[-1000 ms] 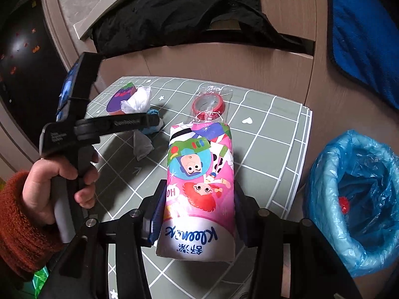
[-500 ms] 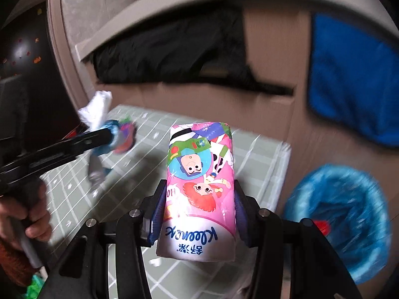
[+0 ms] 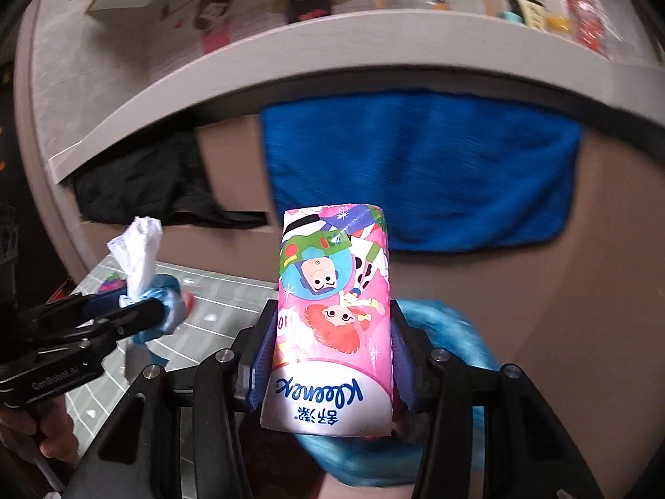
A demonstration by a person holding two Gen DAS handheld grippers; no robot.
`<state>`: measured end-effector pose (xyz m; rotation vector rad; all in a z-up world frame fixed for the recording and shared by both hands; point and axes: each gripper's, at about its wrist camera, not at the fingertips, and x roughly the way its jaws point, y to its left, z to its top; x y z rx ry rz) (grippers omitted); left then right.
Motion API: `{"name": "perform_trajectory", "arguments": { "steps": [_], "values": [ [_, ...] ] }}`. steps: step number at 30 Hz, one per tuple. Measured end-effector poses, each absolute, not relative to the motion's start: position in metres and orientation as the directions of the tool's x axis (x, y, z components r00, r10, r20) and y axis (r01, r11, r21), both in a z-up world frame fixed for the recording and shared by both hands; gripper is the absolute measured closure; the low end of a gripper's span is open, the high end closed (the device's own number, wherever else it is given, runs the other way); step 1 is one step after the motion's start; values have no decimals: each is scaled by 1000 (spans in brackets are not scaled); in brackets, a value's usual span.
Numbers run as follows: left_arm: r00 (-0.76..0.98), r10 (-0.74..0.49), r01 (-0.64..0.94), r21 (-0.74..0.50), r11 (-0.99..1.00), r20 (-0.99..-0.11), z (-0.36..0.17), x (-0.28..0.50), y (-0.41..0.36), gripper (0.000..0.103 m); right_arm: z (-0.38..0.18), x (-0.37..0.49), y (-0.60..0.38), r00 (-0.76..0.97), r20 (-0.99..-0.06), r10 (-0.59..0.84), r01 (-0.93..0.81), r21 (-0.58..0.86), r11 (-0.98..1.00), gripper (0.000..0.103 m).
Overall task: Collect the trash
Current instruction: 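Carry the tissue and pink pack over the bin and open both tools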
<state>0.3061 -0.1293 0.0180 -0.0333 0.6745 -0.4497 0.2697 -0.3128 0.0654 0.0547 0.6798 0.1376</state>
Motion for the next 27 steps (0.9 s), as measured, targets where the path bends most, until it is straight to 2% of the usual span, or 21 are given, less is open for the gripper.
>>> {"name": "perform_trajectory", "arguments": {
  "steps": [7, 21, 27],
  "values": [
    [615, -426, 429, -171, 887, -663, -13, 332, -181, 63, 40, 275, -354, 742, -662, 107, -44, 111, 993, 57],
    [507, -436, 378, -263, 888, -744, -69, 386, -186, 62, -21, 311, -382, 659, -739, 139, -8, 177, 984, 57],
    [429, -497, 404, -332, 852, -754, -77, 399, -185, 60, -36, 321, -387, 649, -751, 125, 25, 185, 982, 49]
  ]
}}
